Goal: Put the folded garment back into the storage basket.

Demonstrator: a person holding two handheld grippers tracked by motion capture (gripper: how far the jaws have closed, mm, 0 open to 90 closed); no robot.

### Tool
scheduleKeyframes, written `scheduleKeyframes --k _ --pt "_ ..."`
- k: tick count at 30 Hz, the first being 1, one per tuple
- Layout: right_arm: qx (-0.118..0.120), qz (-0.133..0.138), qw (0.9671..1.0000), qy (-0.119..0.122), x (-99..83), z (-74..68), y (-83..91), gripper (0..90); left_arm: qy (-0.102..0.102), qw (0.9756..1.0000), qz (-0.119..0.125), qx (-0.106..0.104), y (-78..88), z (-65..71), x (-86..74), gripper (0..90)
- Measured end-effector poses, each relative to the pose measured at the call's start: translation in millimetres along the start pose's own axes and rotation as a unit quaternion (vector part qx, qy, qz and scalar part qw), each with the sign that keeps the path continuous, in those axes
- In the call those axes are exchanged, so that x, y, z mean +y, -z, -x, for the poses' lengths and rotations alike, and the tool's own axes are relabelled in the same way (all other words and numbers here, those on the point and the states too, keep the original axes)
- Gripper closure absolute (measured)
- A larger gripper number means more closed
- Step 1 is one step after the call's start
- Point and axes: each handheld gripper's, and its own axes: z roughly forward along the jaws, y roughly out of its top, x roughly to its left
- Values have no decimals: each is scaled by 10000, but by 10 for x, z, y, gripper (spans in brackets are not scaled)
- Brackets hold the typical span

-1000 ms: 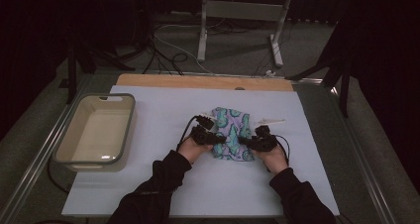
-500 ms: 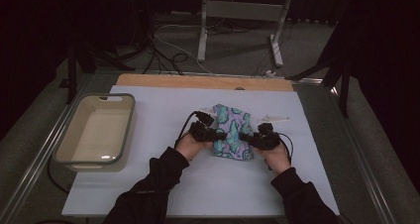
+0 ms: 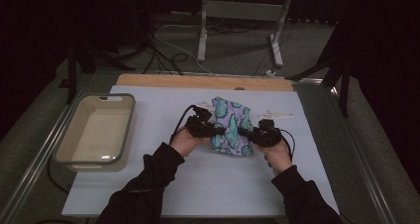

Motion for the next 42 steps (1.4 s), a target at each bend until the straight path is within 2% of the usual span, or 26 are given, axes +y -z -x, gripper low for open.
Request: scheduleKeyframes --k 12,19,22,42 --pt "82 156 9998 137 167 -155 -25 779 -87 9998 116 118 252 -30 36 743" --pt "109 241 9992 303 280 -255 -58 779 -67 9995 243 210 401 -59 40 743" --pt "129 250 9992 290 310 -282 -66 779 -66 9994 243 233 447 -71 40 743" --pt "317 300 9972 611 565 -657 -302 779 9 9983 288 506 936 -222 -73 743"
